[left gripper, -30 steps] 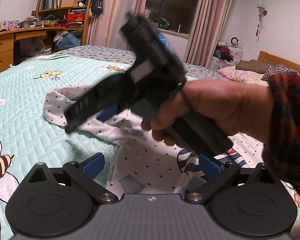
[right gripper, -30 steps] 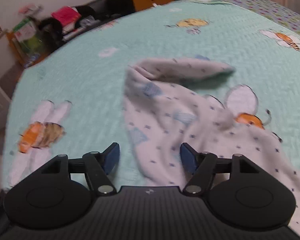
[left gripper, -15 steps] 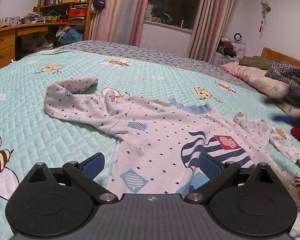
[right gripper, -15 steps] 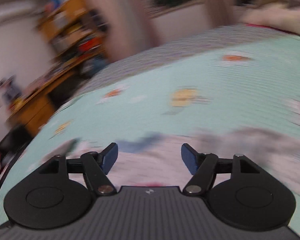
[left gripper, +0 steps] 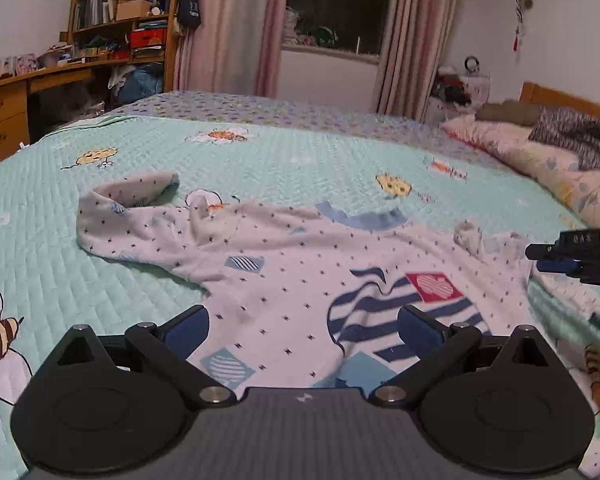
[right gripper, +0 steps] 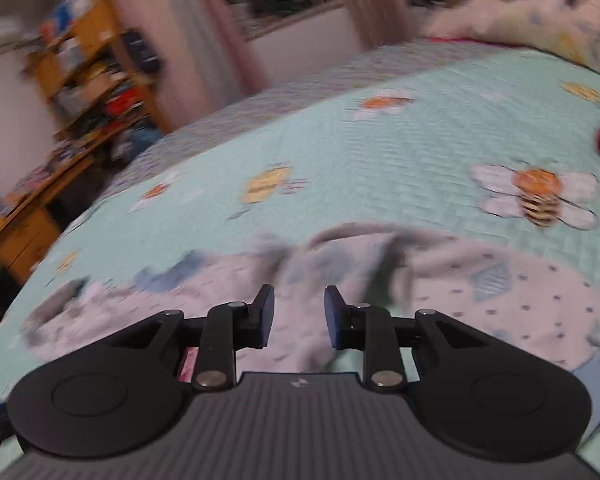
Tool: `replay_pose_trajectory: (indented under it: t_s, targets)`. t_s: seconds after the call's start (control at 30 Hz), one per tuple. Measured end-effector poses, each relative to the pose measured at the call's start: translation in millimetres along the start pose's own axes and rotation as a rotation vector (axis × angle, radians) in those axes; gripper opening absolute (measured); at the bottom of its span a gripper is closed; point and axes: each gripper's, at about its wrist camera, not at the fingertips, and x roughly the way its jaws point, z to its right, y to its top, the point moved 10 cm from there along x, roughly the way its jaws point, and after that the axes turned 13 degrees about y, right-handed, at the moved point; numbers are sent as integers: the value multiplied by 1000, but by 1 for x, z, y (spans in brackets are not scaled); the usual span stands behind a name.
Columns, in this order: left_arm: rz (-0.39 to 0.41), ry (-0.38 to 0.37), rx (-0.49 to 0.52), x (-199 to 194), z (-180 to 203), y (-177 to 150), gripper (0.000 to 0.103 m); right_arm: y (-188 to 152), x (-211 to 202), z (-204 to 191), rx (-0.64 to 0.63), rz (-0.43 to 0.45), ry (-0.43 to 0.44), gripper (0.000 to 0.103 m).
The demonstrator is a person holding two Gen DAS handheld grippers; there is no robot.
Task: Fold clothes
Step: 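Release the sleeve and grasp the romper edge again with the right gripper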
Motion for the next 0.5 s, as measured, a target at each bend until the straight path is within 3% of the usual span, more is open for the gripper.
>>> replay_pose_trajectory:
  t_s: [0.13, 0.2, 0.33, 0.37, 0.4, 0.43, 0.5]
  targets:
    - [-37, -16, 25, 6, 15, -7, 101, -7, 6, 41, 123, -41, -28, 42]
    - [-55, -17, 45, 9, 22, -11, 101, -5, 16, 48, 181, -20, 32, 49]
    - [-86, -5, 89, 11, 36, -19, 100, 5, 42, 45, 233, 5, 164, 51]
    - [-84, -4, 97, 10, 38, -18, 100, 5, 48, 41, 207, -4, 170, 38]
    - [-82, -2, 105, 9, 40, -18, 100, 5, 51, 37, 164, -15, 141, 8]
    - [-77, 5, 116, 8, 42, -17, 100, 5, 54, 34, 120, -25, 110, 5]
    - [-70, 25, 130, 7, 41, -15, 100, 11, 37, 30, 36, 36, 26, 5]
